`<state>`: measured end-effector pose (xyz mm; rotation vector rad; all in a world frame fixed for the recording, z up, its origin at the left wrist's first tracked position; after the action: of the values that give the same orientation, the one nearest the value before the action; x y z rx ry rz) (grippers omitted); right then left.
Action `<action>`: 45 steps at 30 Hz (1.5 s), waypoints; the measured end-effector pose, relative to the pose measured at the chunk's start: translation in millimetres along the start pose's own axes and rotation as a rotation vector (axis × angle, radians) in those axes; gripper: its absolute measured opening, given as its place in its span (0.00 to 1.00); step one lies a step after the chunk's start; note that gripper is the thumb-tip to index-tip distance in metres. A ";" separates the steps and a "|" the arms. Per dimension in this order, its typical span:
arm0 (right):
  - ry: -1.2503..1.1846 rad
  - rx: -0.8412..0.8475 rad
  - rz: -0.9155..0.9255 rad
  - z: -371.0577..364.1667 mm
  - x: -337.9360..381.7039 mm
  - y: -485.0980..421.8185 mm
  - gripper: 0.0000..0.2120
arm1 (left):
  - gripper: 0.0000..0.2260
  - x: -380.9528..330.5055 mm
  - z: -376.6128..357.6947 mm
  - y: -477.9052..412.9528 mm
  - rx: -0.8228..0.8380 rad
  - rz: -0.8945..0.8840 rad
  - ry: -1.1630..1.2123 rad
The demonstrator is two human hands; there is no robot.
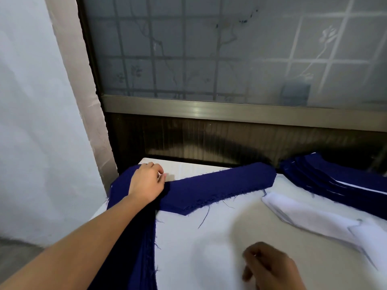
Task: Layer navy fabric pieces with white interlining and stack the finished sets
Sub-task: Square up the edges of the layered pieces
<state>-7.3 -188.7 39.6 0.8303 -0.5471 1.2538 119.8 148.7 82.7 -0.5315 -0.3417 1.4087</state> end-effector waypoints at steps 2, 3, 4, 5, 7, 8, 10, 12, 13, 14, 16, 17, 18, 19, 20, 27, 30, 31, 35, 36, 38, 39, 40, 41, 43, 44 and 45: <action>0.124 -0.250 0.036 52.2 -27.0 -15.9 0.07 | 0.10 -28.8 -3.2 6.4 0.003 -0.027 0.025; 0.267 -0.336 0.039 68.3 -32.2 -20.8 0.05 | 0.10 -38.2 -6.4 11.2 0.009 -0.022 0.022; 0.389 -0.399 0.020 72.7 -34.7 -25.0 0.03 | 0.11 -44.7 -10.7 16.8 0.032 0.000 0.011; 0.486 -0.425 0.002 76.9 -42.7 -29.1 0.03 | 0.12 -51.4 -16.2 20.9 0.060 0.030 -0.009; 0.520 -0.447 -0.049 97.7 -67.1 -42.0 0.04 | 0.12 -55.8 -22.4 27.5 0.101 0.107 -0.068; 0.503 -0.459 -0.065 105.0 -75.8 -45.2 0.04 | 0.11 -56.2 -23.4 29.2 0.108 0.150 -0.091; 0.554 -0.458 -0.038 99.8 -77.9 -43.2 0.05 | 0.10 -58.5 -25.1 29.8 0.123 0.220 -0.104; 0.623 -0.474 0.030 87.6 -72.5 -42.1 0.06 | 0.09 -59.0 -27.8 27.3 0.145 0.272 -0.076; 0.633 -0.480 0.045 84.9 -69.9 -41.0 0.06 | 0.09 -58.4 -29.0 26.7 0.158 0.291 -0.069; 0.623 -0.473 0.060 83.0 -70.3 -42.3 0.06 | 0.09 -58.8 -29.6 26.8 0.171 0.300 -0.078; 0.599 -0.468 0.050 83.8 -71.6 -42.8 0.06 | 0.10 -63.2 -28.7 29.7 0.163 0.281 -0.135; 0.600 -0.470 0.045 84.3 -72.9 -43.8 0.06 | 0.09 -67.5 -27.8 32.2 0.138 0.254 -0.163; 0.601 -0.477 0.057 84.1 -74.0 -44.5 0.06 | 0.09 -72.3 -26.7 35.8 0.098 0.224 -0.173; 0.596 -0.483 0.065 84.1 -74.3 -44.9 0.06 | 0.08 -76.5 -25.7 39.5 0.044 0.198 -0.164; 0.594 -0.486 0.069 83.9 -74.2 -44.8 0.05 | 0.06 -79.1 -25.6 43.0 -0.014 0.183 -0.140; 0.557 -0.484 0.081 84.0 -74.9 -44.8 0.04 | 0.04 -88.2 -35.3 41.4 -0.080 0.124 0.137; 0.548 -0.480 0.084 84.6 -75.0 -44.2 0.04 | 0.04 -95.1 -33.2 41.0 -0.068 0.119 0.248; 0.548 -0.479 0.085 84.8 -75.0 -44.0 0.04 | 0.04 -97.7 -28.6 41.1 -0.089 0.102 0.248; 0.546 -0.480 0.085 84.4 -73.5 -43.2 0.05 | 0.10 -94.9 -14.2 43.1 -0.196 0.129 0.286; 0.549 -0.481 0.086 84.6 -73.0 -43.2 0.05 | 0.15 -90.4 -13.7 44.3 -0.215 0.187 0.349; 0.557 -0.481 0.086 84.4 -72.7 -42.7 0.05 | 0.22 -81.7 -16.2 48.4 -0.259 0.316 0.518; 0.555 -0.483 0.086 84.7 -72.7 -42.4 0.05 | 0.24 -79.6 -18.3 50.2 -0.271 0.359 0.595; 0.552 -0.484 0.086 84.9 -72.7 -42.2 0.05 | 0.23 -78.7 -20.7 50.4 -0.276 0.378 0.663; 0.552 -0.484 0.085 85.1 -72.9 -41.9 0.05 | 0.20 -79.3 -23.1 50.2 -0.265 0.368 0.720; 0.556 -0.483 0.078 85.0 -72.6 -41.8 0.05 | 0.11 -86.9 -26.6 47.9 -0.207 0.292 0.809; 0.557 -0.483 0.075 85.1 -72.4 -41.8 0.05 | 0.09 -93.3 -26.9 46.3 -0.181 0.234 0.838; 0.552 -0.483 0.076 85.2 -72.2 -41.8 0.05 | 0.09 -99.8 -26.4 44.9 -0.163 0.166 0.843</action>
<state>21.7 -303.6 25.9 0.0475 -0.4046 1.2789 81.8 49.8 44.7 -1.2456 0.2778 1.1941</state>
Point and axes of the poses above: each hand's wrist, its own y-axis away from the middle knuckle, its own z-axis out of the back of the hand, x = y × z, the point moved 8 cm from there along -y, towards the middle knuckle, and after that the axes turned 15 degrees about -z, right-handed, at the moved point
